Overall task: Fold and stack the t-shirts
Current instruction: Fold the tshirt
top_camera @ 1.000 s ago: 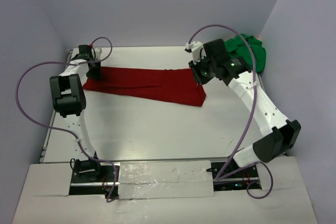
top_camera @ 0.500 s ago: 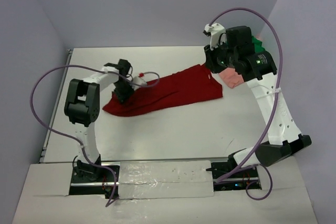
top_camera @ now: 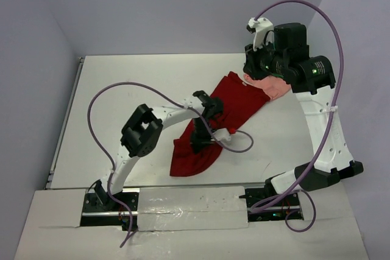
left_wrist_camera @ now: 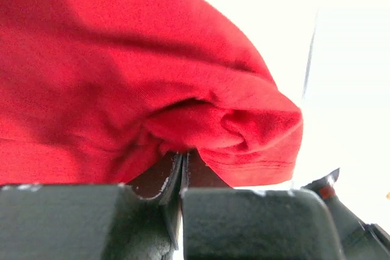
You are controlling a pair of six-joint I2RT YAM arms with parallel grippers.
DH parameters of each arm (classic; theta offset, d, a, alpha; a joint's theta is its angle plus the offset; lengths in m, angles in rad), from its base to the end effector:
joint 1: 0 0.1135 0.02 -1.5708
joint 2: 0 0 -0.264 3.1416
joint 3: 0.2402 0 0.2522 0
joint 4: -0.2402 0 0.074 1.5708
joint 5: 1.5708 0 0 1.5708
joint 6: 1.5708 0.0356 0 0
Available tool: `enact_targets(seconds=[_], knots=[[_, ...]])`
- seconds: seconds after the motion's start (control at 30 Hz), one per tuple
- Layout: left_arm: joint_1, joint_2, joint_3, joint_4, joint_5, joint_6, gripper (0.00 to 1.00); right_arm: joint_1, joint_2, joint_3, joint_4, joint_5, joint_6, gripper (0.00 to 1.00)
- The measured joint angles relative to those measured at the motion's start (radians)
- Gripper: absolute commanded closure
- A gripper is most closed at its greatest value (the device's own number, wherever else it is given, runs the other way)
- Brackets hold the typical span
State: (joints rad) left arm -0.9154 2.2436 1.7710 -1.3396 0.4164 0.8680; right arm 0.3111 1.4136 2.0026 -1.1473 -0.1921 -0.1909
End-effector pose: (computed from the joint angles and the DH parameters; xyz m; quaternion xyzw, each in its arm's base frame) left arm 0.2351 -0.3294 0.1584 -0.7402 -0.6294 0.2024 0.1226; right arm 0.2278 0.0804 0.5025 -0.2613 0.8317 0.1127 0.4768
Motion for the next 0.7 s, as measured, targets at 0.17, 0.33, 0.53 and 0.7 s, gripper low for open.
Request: enact_targets(seconds=[0.17, 0.33, 0.53, 0.7], knots=[[-0.052, 0.08, 0.307, 0.01, 0.158, -0.034, 1.0, -0.005, -0.001, -0.005, -0.008, 0.008, 0.015, 0.75], [-0.034, 0.068, 0.299, 0.071, 0.222, -0.1, 1.0, -0.006, -0.019, -0.066, -0.005, 0.015, 0.018, 0.75], [0.056, 0.046, 0.213, 0.132, 0.209, -0.179, 1.0, -0.007, -0.072, -0.195, 0.021, 0.014, 0.02, 0.74], [0.163, -0.092, 0.052, 0.48, 0.14, -0.363, 1.0, -0.008, -0.126, -0.336, 0.101, 0.003, 0.038, 0.74]])
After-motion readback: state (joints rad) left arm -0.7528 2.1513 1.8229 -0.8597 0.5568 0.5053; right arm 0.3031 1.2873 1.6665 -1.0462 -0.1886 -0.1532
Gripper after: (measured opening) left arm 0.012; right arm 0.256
